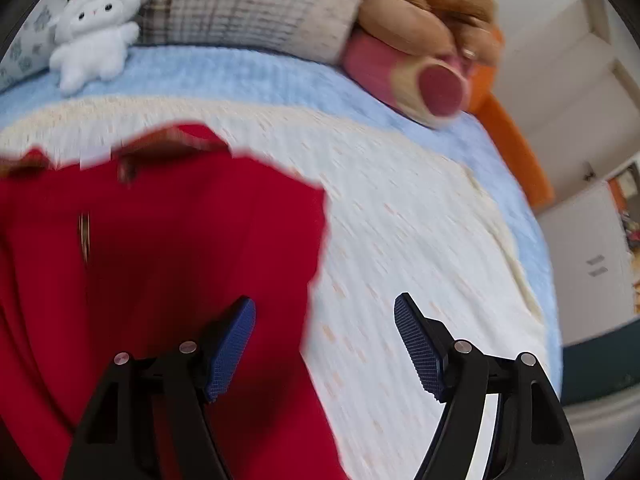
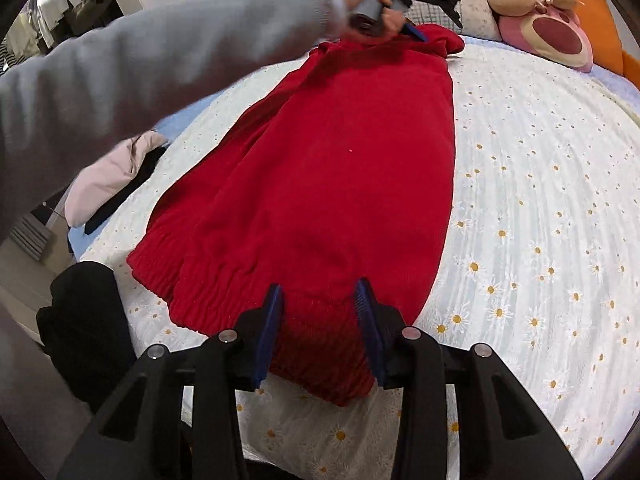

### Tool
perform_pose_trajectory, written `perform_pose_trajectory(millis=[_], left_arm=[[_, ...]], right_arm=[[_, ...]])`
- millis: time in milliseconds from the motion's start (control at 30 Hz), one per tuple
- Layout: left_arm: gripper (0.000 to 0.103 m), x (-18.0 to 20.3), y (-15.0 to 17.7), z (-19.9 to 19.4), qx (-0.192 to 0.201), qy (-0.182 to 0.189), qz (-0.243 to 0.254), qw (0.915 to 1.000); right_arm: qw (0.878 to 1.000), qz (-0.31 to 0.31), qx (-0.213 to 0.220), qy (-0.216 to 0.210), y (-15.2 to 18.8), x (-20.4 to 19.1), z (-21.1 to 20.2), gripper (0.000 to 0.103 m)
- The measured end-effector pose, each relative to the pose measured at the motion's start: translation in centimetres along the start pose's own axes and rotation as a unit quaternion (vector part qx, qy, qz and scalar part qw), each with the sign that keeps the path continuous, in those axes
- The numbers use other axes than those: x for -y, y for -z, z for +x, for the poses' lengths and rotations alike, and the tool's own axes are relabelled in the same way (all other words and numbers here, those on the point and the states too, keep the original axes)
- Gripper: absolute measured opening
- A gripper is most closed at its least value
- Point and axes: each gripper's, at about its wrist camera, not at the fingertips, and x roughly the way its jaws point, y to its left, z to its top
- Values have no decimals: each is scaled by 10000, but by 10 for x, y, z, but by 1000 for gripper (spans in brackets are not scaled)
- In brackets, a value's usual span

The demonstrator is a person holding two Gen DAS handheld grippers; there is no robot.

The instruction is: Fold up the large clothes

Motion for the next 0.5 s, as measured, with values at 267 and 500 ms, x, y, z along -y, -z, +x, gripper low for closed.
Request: perform_pose_trajectory(millis=[267,500], left_arm=[[74,-52,-30,52,325,-660,-305,9968],[74,-30,-18,23,557,-900,90,9943]], right_arm=[[9997,164,51,-175,-1,8,1,39],[9997,219,29,-122,-1,8,2,40]])
